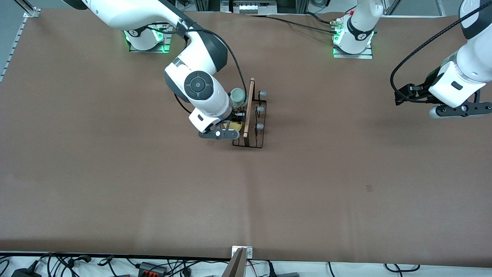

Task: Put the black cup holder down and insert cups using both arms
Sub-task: 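Lower the yellow cup mouth-down onto a holder peg with the right gripper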

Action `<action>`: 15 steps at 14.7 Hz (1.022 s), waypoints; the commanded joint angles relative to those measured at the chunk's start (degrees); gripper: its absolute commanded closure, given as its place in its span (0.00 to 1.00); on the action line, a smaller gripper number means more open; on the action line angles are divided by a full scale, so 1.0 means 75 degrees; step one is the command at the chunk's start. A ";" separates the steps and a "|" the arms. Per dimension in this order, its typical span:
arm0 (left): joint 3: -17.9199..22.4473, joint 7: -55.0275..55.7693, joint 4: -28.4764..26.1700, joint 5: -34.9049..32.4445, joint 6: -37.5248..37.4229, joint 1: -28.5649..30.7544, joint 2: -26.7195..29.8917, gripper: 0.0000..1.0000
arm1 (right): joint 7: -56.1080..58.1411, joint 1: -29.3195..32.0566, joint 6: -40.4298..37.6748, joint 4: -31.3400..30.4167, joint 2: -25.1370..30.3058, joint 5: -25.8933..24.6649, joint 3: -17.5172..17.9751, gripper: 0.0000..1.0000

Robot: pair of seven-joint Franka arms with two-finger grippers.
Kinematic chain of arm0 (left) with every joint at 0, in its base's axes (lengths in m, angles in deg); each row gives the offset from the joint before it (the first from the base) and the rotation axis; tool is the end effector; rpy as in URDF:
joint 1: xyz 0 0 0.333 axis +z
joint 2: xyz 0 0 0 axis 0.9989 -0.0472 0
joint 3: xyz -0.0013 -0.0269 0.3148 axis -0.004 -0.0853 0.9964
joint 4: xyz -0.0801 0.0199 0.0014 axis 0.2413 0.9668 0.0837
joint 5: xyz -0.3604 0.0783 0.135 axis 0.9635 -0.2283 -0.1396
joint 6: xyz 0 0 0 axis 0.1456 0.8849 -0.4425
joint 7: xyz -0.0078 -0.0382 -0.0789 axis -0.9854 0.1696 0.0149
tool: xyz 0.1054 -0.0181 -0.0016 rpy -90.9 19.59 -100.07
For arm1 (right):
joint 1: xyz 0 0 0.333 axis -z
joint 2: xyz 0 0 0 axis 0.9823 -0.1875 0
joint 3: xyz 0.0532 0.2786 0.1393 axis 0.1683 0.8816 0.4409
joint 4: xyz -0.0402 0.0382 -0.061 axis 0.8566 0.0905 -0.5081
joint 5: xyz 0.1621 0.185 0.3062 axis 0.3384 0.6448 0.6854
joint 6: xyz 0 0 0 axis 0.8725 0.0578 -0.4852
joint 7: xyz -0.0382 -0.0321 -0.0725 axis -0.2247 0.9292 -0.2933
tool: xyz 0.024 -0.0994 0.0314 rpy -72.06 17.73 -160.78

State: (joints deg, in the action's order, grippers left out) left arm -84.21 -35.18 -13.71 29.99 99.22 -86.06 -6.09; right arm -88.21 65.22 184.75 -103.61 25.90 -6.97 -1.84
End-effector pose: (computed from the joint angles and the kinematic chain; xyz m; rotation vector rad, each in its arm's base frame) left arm 0.5546 -0.0381 0.5605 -3.0986 -0.1246 0.1732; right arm 0.5499 0.4510 0.3516 -3.0076 0.0643 0.2108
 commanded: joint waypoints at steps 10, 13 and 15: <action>-0.0079 -0.0047 -0.0080 -0.0129 -0.0044 0.0070 0.0100 0.00 | -0.0211 -0.0094 0.0307 0.0096 -0.0367 -0.0618 0.0008 0.85; -0.0079 -0.0047 -0.0068 -0.0129 -0.0044 0.0070 0.0100 0.00 | -0.0211 -0.0129 0.0307 0.0096 -0.0414 -0.0618 0.0008 0.85; -0.0079 -0.0047 -0.0080 -0.0129 -0.0044 0.0070 0.0100 0.00 | -0.0211 -0.0152 0.0319 0.0096 -0.0484 -0.0618 0.0020 0.85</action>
State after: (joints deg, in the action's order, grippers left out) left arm -84.21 -35.18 -13.71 29.99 99.22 -86.06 -6.09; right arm -88.35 64.67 186.89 -103.60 23.21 -10.41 -1.84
